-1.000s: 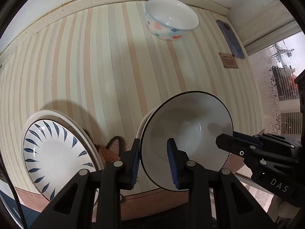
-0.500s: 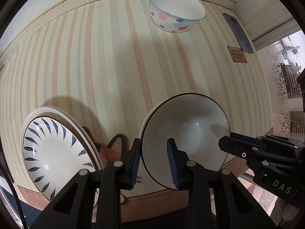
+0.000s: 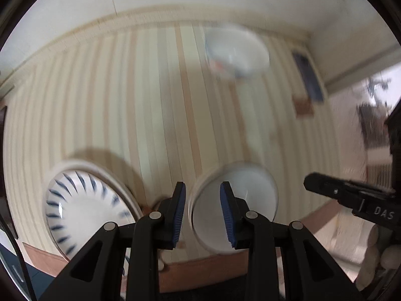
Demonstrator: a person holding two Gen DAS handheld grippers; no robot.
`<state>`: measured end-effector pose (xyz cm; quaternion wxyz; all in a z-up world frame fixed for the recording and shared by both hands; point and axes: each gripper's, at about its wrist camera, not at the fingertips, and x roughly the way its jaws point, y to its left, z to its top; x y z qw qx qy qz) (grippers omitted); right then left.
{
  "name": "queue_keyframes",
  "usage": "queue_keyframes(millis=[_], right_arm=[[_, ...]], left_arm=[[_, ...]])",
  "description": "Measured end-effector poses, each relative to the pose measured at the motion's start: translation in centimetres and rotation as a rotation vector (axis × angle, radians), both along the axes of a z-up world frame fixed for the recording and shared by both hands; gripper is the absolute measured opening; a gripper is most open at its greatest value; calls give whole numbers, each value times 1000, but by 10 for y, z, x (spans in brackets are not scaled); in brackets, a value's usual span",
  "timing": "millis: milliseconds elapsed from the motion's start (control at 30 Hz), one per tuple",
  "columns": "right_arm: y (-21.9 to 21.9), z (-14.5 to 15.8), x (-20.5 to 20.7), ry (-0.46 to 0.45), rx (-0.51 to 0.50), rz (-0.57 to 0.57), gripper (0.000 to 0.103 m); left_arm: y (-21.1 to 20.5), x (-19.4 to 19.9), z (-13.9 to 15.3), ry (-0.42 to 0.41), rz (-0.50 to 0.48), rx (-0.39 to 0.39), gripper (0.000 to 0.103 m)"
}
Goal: Organize plates and bowls
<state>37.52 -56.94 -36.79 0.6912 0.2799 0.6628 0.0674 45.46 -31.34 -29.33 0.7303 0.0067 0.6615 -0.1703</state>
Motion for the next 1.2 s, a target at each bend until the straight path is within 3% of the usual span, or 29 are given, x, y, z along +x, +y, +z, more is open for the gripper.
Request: queue_keyframes(millis=[67, 133, 200, 300, 533, 667, 733, 800, 967, 1200], right_arm=[[-16, 11, 12, -28, 7, -35, 19], [-31, 17, 28, -56, 11, -65, 29], [-45, 20, 48, -81, 0, -95, 32], [-64, 16, 86, -108, -19, -132, 32], [-82, -22, 166, -101, -43, -163, 32], [-78, -51, 192, -63, -34, -135, 31], [-71, -60, 198, -56, -48, -107, 16], [-66, -64, 200, -56, -82, -85, 15], [-60, -62, 199, -54, -102, -61, 14], [-54, -38, 187, -80, -114, -59, 14]], left_arm=[[-4, 20, 7, -20, 18, -12, 27], [-11, 52, 9, -42, 44, -9, 27], [-20, 79, 5, -49, 58, -4, 27], [-40, 125, -13, -25, 66, -5, 27], [-76, 176, -66, 56, 30, 10, 27], [-83, 177, -82, 80, 19, 8, 23], [-83, 176, -81, 70, 12, 8, 23], [-84, 176, -81, 66, 9, 9, 23], [-83, 169, -77, 66, 1, 11, 23], [-76, 148, -43, 19, -23, -2, 23]])
